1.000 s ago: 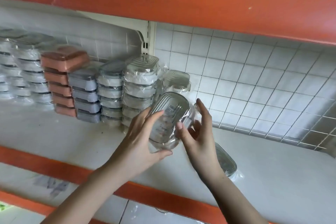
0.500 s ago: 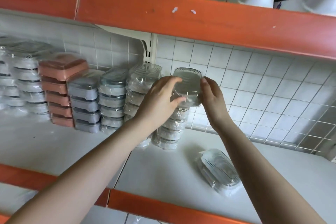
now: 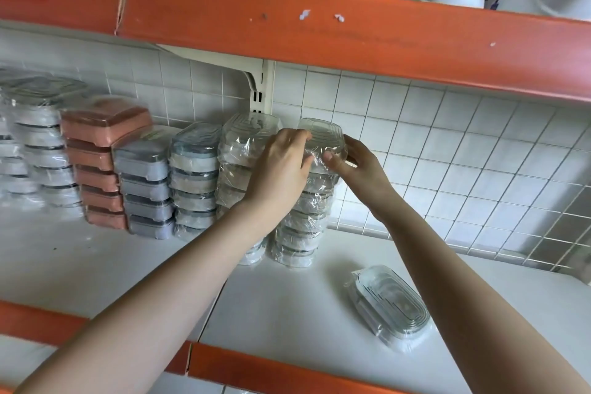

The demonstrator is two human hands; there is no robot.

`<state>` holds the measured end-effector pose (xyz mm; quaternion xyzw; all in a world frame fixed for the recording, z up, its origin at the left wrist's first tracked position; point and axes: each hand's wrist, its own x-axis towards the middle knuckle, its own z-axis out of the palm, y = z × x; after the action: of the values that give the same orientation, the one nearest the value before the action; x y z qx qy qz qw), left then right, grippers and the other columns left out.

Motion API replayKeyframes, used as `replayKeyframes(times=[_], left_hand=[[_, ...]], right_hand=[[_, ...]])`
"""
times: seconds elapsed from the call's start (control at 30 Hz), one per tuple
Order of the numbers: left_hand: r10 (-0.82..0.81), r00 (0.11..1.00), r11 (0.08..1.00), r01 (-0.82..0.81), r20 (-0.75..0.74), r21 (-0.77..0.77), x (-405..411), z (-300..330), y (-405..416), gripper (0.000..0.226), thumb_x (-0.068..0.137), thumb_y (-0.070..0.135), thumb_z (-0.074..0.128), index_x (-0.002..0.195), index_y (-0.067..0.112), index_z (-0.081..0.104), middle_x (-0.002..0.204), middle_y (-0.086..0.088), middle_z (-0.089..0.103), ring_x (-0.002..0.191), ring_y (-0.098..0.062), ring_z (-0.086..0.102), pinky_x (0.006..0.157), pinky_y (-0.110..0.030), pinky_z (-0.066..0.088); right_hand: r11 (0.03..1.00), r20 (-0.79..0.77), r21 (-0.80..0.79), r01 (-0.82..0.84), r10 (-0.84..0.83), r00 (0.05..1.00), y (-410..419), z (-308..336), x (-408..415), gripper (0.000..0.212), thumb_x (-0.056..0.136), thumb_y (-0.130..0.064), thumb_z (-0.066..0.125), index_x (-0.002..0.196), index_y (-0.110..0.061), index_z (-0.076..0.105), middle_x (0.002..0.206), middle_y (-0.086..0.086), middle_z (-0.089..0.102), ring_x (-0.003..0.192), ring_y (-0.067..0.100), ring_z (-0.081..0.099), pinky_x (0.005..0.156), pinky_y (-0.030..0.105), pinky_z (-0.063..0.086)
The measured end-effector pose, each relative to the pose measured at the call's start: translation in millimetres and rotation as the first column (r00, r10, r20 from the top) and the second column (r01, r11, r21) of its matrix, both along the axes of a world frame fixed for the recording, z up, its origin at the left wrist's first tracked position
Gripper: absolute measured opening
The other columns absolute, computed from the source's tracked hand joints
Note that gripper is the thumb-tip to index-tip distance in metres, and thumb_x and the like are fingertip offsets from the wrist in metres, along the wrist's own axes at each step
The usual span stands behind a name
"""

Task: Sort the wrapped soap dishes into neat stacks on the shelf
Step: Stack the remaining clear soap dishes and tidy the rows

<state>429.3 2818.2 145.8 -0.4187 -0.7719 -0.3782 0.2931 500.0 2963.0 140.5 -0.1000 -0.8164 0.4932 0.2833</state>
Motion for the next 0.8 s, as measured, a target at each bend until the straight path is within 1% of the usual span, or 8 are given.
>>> replayKeyframes(times=[0.1,0.3,0.4,0.47,0.5,0.6,0.7,0.8], left_hand=[[0.011,0.999,1.0,-0.011,-0.032,0.004,3,-5,0,0.032,0.084,0.004,0.061,0.116,0.0,0.058,0.113,-0.017,0.06,0.105,-0.033,0.057,0.087,-0.042,0.05],[0.031,0.99,0.99,-0.011,-0.141,0.138,22,-18,-16,0.03,0.079,0.009,0.045,0.104,0.007,0.061,0.102,-0.008,0.063,0.093,-0.028,0.06,0.079,-0.036,0.049],[-0.033,0.988,0.986,0.057,-0.153,0.154,34,-35,-23,0.024,0.079,0.007,0.046,0.095,0.009,0.064,0.09,-0.003,0.067,0.081,-0.025,0.062,0.07,-0.035,0.049],[-0.091,0.988,0.987,0.105,-0.122,0.119,43,-50,-25,0.022,0.079,0.009,0.046,0.09,0.012,0.064,0.082,0.0,0.068,0.075,-0.024,0.062,0.063,-0.034,0.05],[-0.117,0.988,0.988,0.126,-0.097,0.094,48,-58,-24,0.021,0.079,0.01,0.046,0.089,0.014,0.064,0.08,0.001,0.067,0.073,-0.023,0.062,0.06,-0.033,0.05],[-0.164,0.986,0.986,0.164,-0.002,0.0,62,-84,-20,0.017,0.076,0.008,0.055,0.085,0.019,0.063,0.077,0.007,0.066,0.07,-0.018,0.062,0.056,-0.026,0.048],[-0.211,0.969,0.967,0.227,0.133,-0.12,77,-110,-14,0.018,0.076,0.009,0.055,0.088,0.02,0.062,0.081,0.007,0.068,0.07,-0.018,0.063,0.055,-0.026,0.048],[-0.192,0.937,0.936,0.264,0.293,-0.232,91,-131,-7,0.023,0.087,0.015,0.049,0.105,0.022,0.061,0.103,0.008,0.066,0.091,-0.018,0.062,0.07,-0.03,0.046]], right_hand=[[1.0,0.01,0.018,0.025,-0.025,1.0,-1,-4,-1,0.068,0.08,-0.053,0.067,0.137,-0.021,0.047,0.126,-0.008,0.06,0.115,0.006,0.056,0.091,0.02,0.046],[0.973,-0.129,0.02,0.229,-0.225,0.966,-19,-14,18,0.05,0.093,-0.036,0.057,0.135,-0.012,0.044,0.13,-0.005,0.051,0.11,0.009,0.054,0.078,0.004,0.041],[0.954,-0.154,-0.005,0.299,-0.296,0.943,-28,-32,40,0.031,0.097,-0.027,0.051,0.125,-0.013,0.051,0.124,-0.002,0.056,0.099,-0.002,0.055,0.07,0.0,0.038],[0.947,-0.122,0.019,0.322,-0.317,0.94,-32,-53,57,0.022,0.097,-0.023,0.051,0.117,-0.016,0.056,0.118,-0.002,0.059,0.096,-0.007,0.055,0.072,0.004,0.041],[0.939,-0.093,0.055,0.339,-0.334,0.938,-32,-66,65,0.019,0.096,-0.023,0.052,0.114,-0.019,0.057,0.116,-0.002,0.059,0.097,-0.004,0.056,0.077,0.011,0.045],[0.889,0.029,0.231,0.396,-0.413,0.91,-32,-102,91,0.018,0.092,-0.021,0.058,0.11,-0.02,0.059,0.112,-0.001,0.057,0.104,0.018,0.057,0.087,0.036,0.047],[0.811,0.203,0.404,0.423,-0.53,0.823,-36,-123,119,0.029,0.088,-0.028,0.061,0.116,-0.02,0.056,0.12,0.001,0.052,0.113,0.029,0.049,0.093,0.041,0.041],[0.752,0.366,0.521,0.403,-0.624,0.69,-37,-138,144,0.051,0.085,-0.046,0.059,0.127,-0.02,0.046,0.134,0.003,0.041,0.124,0.03,0.039,0.101,0.042,0.032]])
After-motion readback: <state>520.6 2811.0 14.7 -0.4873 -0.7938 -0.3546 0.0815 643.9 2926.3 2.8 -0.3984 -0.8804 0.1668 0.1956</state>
